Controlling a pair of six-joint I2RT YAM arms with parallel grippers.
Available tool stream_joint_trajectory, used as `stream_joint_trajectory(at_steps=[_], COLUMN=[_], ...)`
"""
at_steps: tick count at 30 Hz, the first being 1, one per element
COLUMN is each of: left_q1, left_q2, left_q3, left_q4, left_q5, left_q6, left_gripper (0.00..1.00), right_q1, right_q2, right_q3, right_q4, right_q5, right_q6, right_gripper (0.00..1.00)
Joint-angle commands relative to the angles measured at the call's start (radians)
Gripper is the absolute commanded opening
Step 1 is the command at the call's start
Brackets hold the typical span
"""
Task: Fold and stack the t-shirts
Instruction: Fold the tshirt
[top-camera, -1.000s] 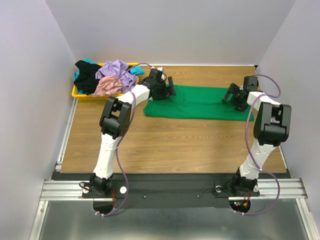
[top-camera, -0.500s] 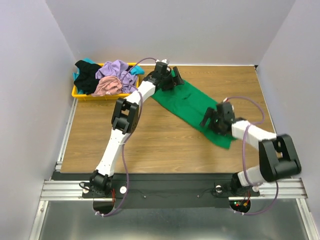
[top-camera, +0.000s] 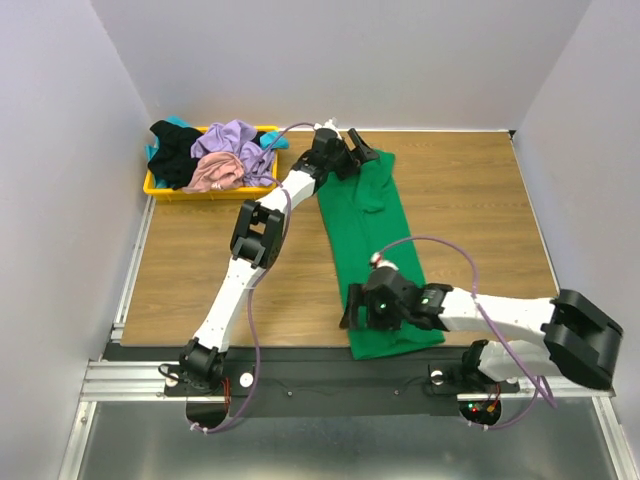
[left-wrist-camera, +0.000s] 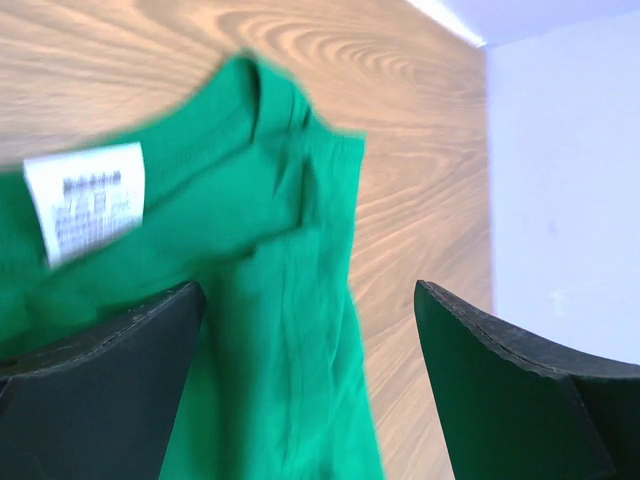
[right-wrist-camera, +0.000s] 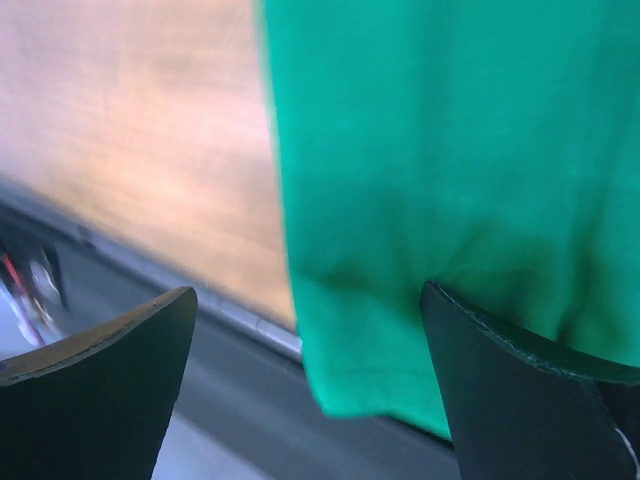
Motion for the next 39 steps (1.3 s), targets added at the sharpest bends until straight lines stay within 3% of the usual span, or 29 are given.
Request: stream_joint_trajectory(at_steps=[1,7,18,22,26,32,35,36,38,39], left_q1=[0.006,0.020,0.020,0.011,0.012,0.003,0.002,0.000,-0.003,-0.006], left_q2=[0.038,0.077,0.184,0.128,-0.125,-0.567,-0.864,-1.012,-1.150,-1.211], left_q3=[0.007,0.044,0.133,0.117,-0.011,-0.157,-0.509,-0.711,-0.906,-1.087], left_q4=[0.150,0.214,0.418,0.423,0.388,0.051,0.012,0.026,0.053,0.075], left_q5=[0.043,0.036,-0.002,0.063,0.105,0.096,-0.007,-0.050,-0.159,-0.185], left_q6=[-0.095,-0.138,-0.267,-0.259,-0.132,0.147,0.219,0.232,0.226,0.223], left_gripper=[0.99,0.99,0.99,0.99,0.99,0.99,0.99,0.99,0.99,0.99], right_q1=[0.166,0.237,0.227,0.173,0.119,0.064,0.013,-0.014,-0.045,-0.080], right_q2=[0.116,0.141,0.080,0.064,0.081,0.112,0.144,0.161,0.196,0.242], right_q3=[0.109,0.270,0.412,0.432,0.436,0.445,0.456,0.461,0.468,0.479], right_q4=[-0.122,-0.231,-0.239,-0.239,-0.239,-0.241,-0.241,-0.239,-0.239,-0.239], right_q5=[-0.100,0.041,0.374,0.442,0.448,0.485,0.497,0.512,0.524,0.525], right_q6=[-0.056,-0.174,-0.236,-0.222,-0.190,-0.191,-0.205,-0.222,-0.230,-0.237], right_gripper=[1.00,1.00,1.00,1.00,1.00,1.00,1.00,1.00,1.00,1.00])
